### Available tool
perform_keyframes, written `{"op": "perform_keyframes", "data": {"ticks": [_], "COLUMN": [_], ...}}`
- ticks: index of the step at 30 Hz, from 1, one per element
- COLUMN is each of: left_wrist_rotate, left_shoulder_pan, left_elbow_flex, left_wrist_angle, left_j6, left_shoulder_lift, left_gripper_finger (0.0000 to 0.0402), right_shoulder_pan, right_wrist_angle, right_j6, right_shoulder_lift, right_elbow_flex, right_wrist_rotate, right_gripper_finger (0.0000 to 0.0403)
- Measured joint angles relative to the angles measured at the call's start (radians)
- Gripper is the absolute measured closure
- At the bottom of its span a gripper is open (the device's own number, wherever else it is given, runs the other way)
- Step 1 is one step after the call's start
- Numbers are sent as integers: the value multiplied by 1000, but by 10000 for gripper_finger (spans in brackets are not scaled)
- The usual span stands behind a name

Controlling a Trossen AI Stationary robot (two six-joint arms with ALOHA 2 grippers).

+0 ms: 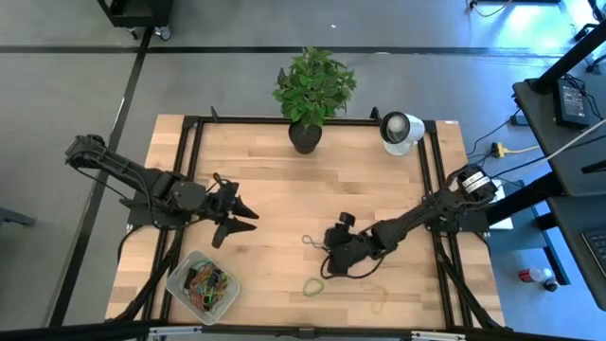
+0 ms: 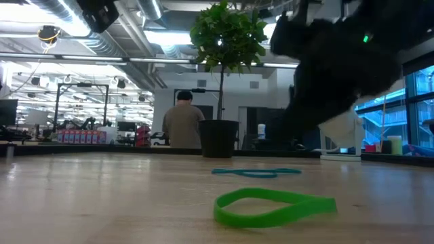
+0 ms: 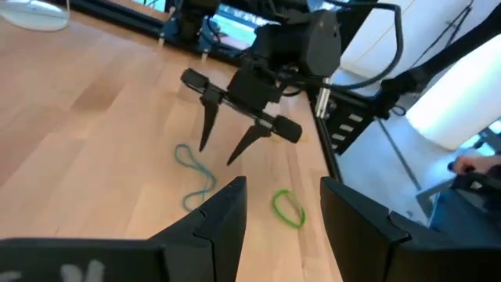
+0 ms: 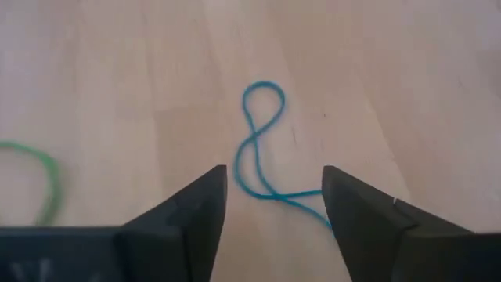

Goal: Pick and place rubber bands into bin
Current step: Put the blue rubber band into the gray bin

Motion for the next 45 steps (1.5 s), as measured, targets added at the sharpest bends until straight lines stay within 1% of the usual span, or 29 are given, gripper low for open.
{"op": "perform_keyframes", "data": {"ticks": [2,5,6,9,11,13,17,18,20,22,26,29,32,35,38,41,45], "left_wrist_rotate": [-23,-102,-123,-169,-192,-219,-267,-274,-304,-322,-316,-301,-300,-295,-301,-305,-303], "left_shoulder_pan": [0,0,0,1,0,0,0,0,0,0,-1,-1,-6,-7,-5,7,36], "left_elbow_flex": [-1,-1,-1,-1,-1,-1,-1,-1,-1,-1,-1,15,50,86,128,179,253], "left_wrist_angle": [-2,11,21,23,30,45,91,106,144,199,313,365,363,358,359,364,366], "left_j6": [12,-3,-14,-26,-35,-52,-31,-22,-22,-32,-32,-32,-32,-16,33,120,229], "left_shoulder_lift": [1,4,4,4,4,9,38,49,75,107,187,255,321,378,428,480,543], "left_gripper_finger": [245,245,245,245,245,245,245,245,245,245,245,245,245,245,245,245,239], "right_shoulder_pan": [-21,-49,-55,-66,-66,-66,-72,-76,-88,-102,-135,-158,-166,-166,-161,-157,-157], "right_wrist_angle": [-1,10,12,24,32,43,44,40,34,10,-148,-185,-142,-33,34,124,127], "right_j6": [-59,-106,-132,-227,-251,-254,-302,-314,-332,-360,-412,-403,-349,-267,-190,-173,-253], "right_shoulder_lift": [19,58,73,118,143,155,152,147,126,90,-24,-165,-317,-487,-617,-710,-727], "right_elbow_flex": [0,0,0,6,10,11,11,11,6,2,-10,-67,-202,-318,-404,-415,-353], "right_wrist_rotate": [-30,-133,-169,-220,-218,-213,-218,-224,-243,-266,-266,-252,-251,-248,-245,-217,-204], "right_gripper_finger": [187,191,195,214,238,272,369,385,391,394,400,401,401,401,402,402,403]}}
